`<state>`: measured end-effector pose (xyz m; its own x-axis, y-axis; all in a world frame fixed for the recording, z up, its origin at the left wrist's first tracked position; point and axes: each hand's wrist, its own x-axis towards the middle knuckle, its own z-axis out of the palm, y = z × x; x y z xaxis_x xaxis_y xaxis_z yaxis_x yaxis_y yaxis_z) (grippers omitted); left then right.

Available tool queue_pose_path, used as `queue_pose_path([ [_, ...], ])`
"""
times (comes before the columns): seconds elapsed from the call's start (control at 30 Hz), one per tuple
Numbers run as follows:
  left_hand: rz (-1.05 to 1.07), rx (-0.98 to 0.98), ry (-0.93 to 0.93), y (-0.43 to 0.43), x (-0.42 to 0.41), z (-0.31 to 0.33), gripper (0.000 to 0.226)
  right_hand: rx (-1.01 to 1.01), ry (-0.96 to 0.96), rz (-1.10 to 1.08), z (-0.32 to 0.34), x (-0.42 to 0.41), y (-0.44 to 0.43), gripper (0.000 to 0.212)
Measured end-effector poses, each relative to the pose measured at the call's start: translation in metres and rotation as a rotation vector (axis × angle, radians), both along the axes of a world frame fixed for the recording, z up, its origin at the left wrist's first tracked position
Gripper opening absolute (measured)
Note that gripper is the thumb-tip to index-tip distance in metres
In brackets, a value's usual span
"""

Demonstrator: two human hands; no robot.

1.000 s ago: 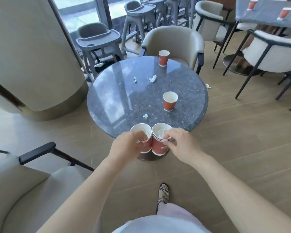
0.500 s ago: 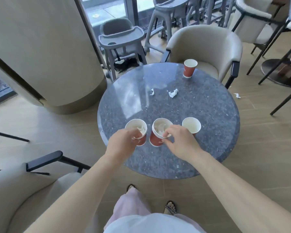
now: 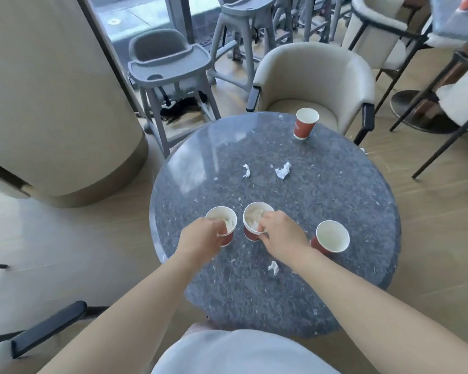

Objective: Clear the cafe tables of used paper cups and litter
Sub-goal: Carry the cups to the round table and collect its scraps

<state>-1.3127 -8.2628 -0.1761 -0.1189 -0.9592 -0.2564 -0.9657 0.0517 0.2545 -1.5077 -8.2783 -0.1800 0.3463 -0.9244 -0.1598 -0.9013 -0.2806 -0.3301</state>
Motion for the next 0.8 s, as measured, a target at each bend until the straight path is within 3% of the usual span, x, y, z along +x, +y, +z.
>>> queue_pose_path([
  [0.2, -0.107, -0.012, -0.006, -0.030, 0.008, -0.021, 0.018, 0.026, 0.111, -0.062, -0.017, 0.009, -0.006, 0.013],
  [0.3, -0.168, -0.024, 0.022, -0.040, 0.008, -0.026, 0.019, 0.014, 0.028, -0.104, -0.020, 0.009, 0.001, 0.012],
  [0.43, -0.236, -0.029, 0.077, -0.048, 0.011, -0.029, 0.020, -0.091, -0.128, -0.119, -0.016, 0.003, 0.016, 0.026],
  [0.57, -0.248, -0.093, 0.143, -0.051, 0.016, -0.032, 0.027, -0.142, -0.172, -0.188, -0.018, -0.001, 0.031, 0.029],
  [0.8, -0.197, -0.175, 0.251, -0.053, 0.027, -0.032, 0.024, 0.125, -0.051, -0.256, -0.042, -0.004, 0.051, 0.029],
])
